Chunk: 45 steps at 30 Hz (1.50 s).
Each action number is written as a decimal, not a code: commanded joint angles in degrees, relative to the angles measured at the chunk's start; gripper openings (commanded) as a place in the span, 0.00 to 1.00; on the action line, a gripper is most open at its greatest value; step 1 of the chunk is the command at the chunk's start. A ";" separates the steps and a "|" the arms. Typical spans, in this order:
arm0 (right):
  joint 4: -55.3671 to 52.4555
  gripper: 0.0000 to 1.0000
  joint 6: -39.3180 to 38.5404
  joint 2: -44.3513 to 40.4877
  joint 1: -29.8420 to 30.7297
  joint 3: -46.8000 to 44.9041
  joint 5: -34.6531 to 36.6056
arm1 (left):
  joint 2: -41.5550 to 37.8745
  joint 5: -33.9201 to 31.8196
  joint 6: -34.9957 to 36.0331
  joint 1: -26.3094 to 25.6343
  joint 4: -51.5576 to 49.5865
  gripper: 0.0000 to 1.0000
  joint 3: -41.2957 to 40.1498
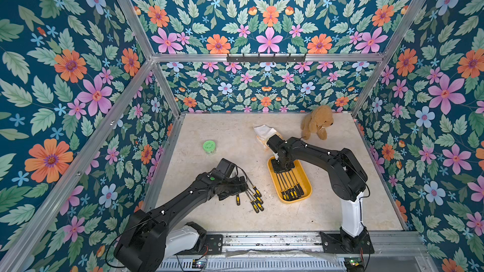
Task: Put the file tool into the storage box
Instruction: Place the file tool in the storage box, then pick up the file tool from the center of the board.
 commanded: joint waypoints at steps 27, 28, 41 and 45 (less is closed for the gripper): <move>-2.18 0.32 2.24 -4.55 -2.22 7.17 -3.94 | 15.38 -11.01 -3.04 -5.94 -6.71 0.01 1.41; -2.10 0.32 2.23 -4.45 -2.23 7.24 -4.16 | 15.65 -11.23 -2.05 -5.90 -7.98 0.00 2.03; 8.42 0.35 7.34 -6.54 -2.80 7.53 -21.25 | 2.30 -3.25 5.91 -4.53 -13.06 0.00 8.38; 21.45 0.38 14.54 -7.48 -2.83 4.25 -33.68 | 0.09 3.08 7.59 -4.50 -10.57 0.00 9.77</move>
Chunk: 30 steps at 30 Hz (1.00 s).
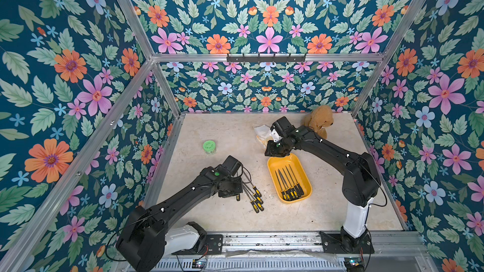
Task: Put the file tool into the storage box
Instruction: Pick up the file tool from the center of the board, then place the file tool in the storage box.
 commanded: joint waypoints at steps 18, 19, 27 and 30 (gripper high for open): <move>22.31 0.38 13.46 1.76 3.64 -9.84 -17.15 | -0.95 10.69 2.29 -0.03 6.10 0.00 0.58; 22.54 0.38 13.62 1.95 3.89 -9.90 -17.35 | -0.95 10.91 2.20 -0.03 6.41 0.00 0.55; 22.32 0.33 13.87 5.39 5.40 -7.54 -17.15 | -1.55 13.40 1.99 0.01 8.99 0.00 0.06; 22.85 0.22 14.18 5.77 5.40 -7.06 -17.40 | -1.99 14.46 1.98 -0.03 9.64 0.00 -0.30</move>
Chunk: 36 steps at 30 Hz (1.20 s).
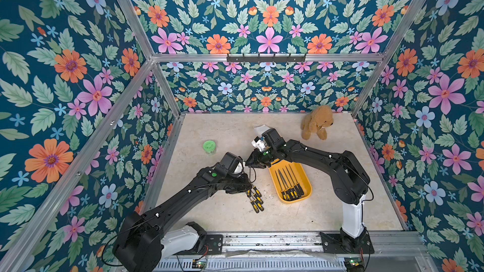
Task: Put the file tool into the storage box
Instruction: Place the file tool in the storage box.
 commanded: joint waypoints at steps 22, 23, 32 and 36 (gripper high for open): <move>-45.99 0.00 -24.10 -4.70 -5.41 13.96 36.87 | -1.05 -3.01 -3.17 2.25 2.67 0.97 3.47; -46.05 0.00 -24.52 -3.91 -5.41 13.83 37.45 | -0.92 -3.76 -3.43 2.25 2.76 0.97 3.37; -43.00 0.00 -25.75 3.76 -2.73 12.75 40.26 | -0.34 -6.83 -4.31 2.43 3.29 0.97 1.67; -40.86 0.00 -25.61 5.56 -2.40 10.81 39.09 | -0.73 -7.67 -4.87 2.43 3.47 0.97 0.36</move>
